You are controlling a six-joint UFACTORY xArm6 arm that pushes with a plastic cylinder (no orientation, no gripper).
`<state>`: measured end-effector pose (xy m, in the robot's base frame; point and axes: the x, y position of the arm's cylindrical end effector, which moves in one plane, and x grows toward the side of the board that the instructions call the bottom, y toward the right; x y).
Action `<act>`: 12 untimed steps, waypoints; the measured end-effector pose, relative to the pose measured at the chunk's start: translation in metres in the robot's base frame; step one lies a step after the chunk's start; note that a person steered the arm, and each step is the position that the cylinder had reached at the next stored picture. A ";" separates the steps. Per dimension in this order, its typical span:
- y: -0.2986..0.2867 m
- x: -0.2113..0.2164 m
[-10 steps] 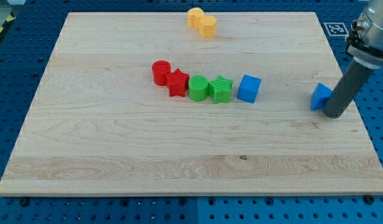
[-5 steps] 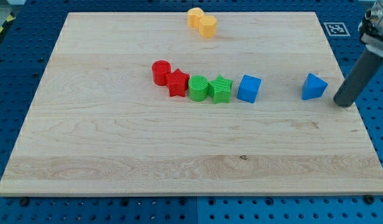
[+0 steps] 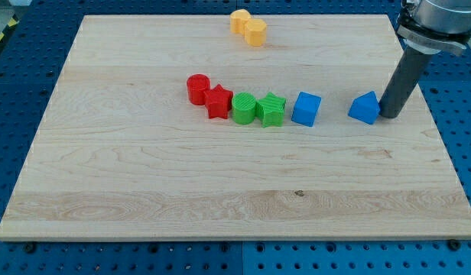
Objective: Place the blue triangle towards the top right side of the blue cube
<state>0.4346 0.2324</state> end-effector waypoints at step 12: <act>-0.003 -0.001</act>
<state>0.4336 0.2296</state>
